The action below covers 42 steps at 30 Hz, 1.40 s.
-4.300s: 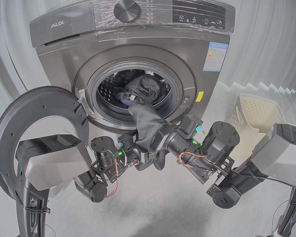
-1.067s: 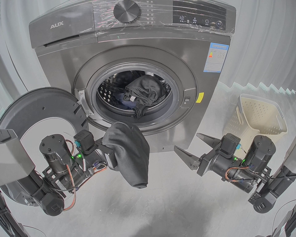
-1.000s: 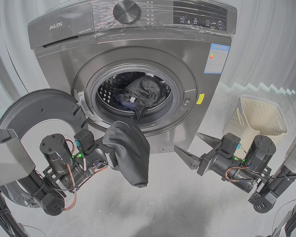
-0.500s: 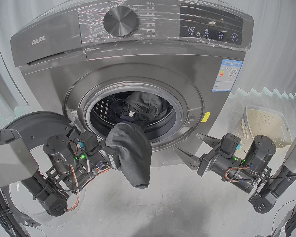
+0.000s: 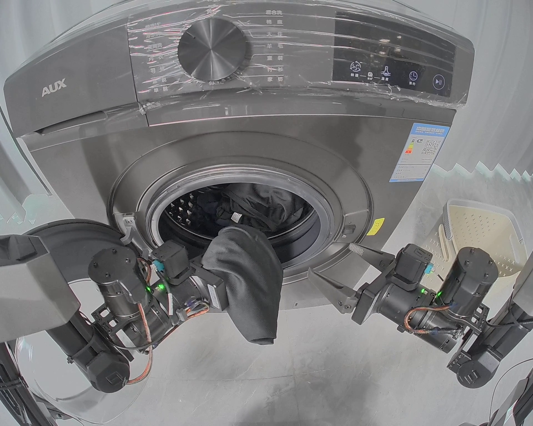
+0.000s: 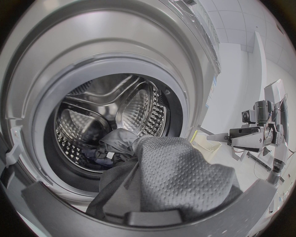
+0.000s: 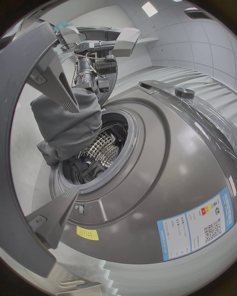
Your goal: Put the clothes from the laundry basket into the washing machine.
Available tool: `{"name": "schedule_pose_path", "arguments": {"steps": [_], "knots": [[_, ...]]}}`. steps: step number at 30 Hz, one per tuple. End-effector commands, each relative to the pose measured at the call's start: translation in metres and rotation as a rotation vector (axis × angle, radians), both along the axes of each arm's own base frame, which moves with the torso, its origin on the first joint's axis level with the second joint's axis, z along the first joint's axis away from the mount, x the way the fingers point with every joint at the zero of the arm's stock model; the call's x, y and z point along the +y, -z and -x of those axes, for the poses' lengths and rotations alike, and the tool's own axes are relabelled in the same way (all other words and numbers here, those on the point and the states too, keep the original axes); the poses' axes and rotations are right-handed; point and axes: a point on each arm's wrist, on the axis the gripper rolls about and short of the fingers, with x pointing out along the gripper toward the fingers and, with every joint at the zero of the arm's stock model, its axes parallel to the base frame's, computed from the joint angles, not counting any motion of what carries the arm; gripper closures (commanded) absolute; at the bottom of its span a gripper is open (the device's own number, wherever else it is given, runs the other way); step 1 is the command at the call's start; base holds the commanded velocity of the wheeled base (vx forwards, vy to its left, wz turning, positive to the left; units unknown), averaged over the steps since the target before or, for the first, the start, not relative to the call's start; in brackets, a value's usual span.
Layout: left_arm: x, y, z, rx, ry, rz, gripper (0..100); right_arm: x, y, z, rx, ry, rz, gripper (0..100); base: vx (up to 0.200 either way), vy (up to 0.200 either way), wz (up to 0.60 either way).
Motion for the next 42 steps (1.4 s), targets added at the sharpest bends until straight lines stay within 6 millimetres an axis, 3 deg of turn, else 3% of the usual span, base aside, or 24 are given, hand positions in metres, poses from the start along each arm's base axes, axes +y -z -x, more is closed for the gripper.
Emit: {"name": "schedule_pose_path", "arguments": {"steps": [1, 8, 12, 18, 34, 42], "knots": [[-0.015, 0.005, -0.003, 0.003, 0.029, 0.000, 100, 0.003, -0.003, 0.005, -0.008, -0.019, -0.008, 0, 0.000, 0.000, 0.00], [-0.042, 0.017, -0.037, -0.025, 0.025, 0.027, 100, 0.006, 0.005, 0.017, 0.025, -0.056, 0.021, 0, 0.000, 0.000, 0.00], [-0.053, 0.026, -0.066, -0.053, 0.004, 0.051, 100, 0.008, 0.008, 0.023, 0.038, -0.073, 0.032, 0, 0.000, 0.000, 0.00], [-0.054, 0.038, -0.106, -0.097, -0.052, 0.077, 100, 0.008, 0.010, 0.022, 0.041, -0.074, 0.038, 0, 0.000, 0.000, 0.00], [-0.065, 0.046, -0.196, -0.154, -0.200, 0.118, 100, 0.011, 0.012, 0.023, 0.047, -0.082, 0.039, 0, 0.000, 0.000, 0.00], [-0.053, 0.031, -0.239, -0.179, -0.308, 0.143, 100, 0.011, 0.013, 0.022, 0.050, -0.084, 0.042, 0, 0.000, 0.000, 0.00]]}}
